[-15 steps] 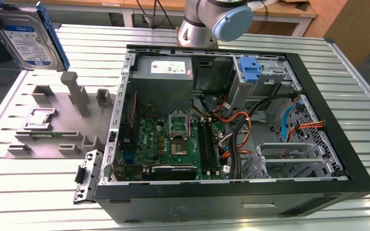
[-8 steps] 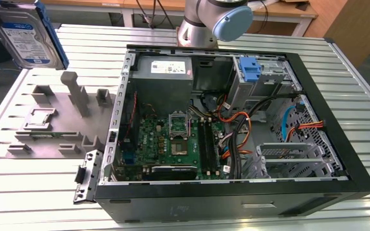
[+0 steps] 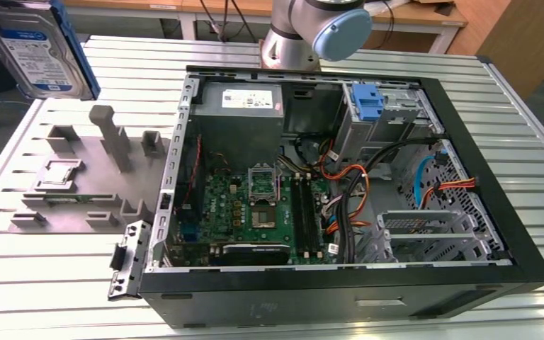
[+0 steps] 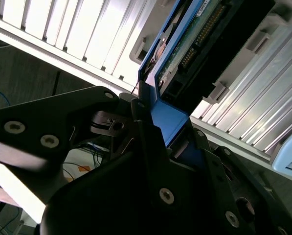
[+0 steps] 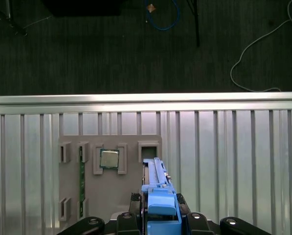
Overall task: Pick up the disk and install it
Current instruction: 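Pick up the disk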
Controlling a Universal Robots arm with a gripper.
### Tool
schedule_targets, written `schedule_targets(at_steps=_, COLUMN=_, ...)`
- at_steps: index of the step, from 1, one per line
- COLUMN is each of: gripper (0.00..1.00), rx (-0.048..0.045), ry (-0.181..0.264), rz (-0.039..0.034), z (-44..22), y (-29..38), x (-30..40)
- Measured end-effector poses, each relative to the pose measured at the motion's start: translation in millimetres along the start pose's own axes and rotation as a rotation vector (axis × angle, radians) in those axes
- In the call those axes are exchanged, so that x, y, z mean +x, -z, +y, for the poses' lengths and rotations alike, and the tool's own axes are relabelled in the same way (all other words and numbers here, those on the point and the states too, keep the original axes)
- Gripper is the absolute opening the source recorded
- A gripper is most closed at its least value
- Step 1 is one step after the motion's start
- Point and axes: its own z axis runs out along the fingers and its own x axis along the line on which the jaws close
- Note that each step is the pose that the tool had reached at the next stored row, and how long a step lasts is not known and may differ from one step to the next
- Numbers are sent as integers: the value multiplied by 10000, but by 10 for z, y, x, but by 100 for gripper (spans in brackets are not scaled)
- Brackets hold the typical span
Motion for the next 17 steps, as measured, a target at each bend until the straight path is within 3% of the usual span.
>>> schedule_targets(at_steps=17, gripper=36, rx=0, ry=0, rz=0, z=0, y=86, x=-3)
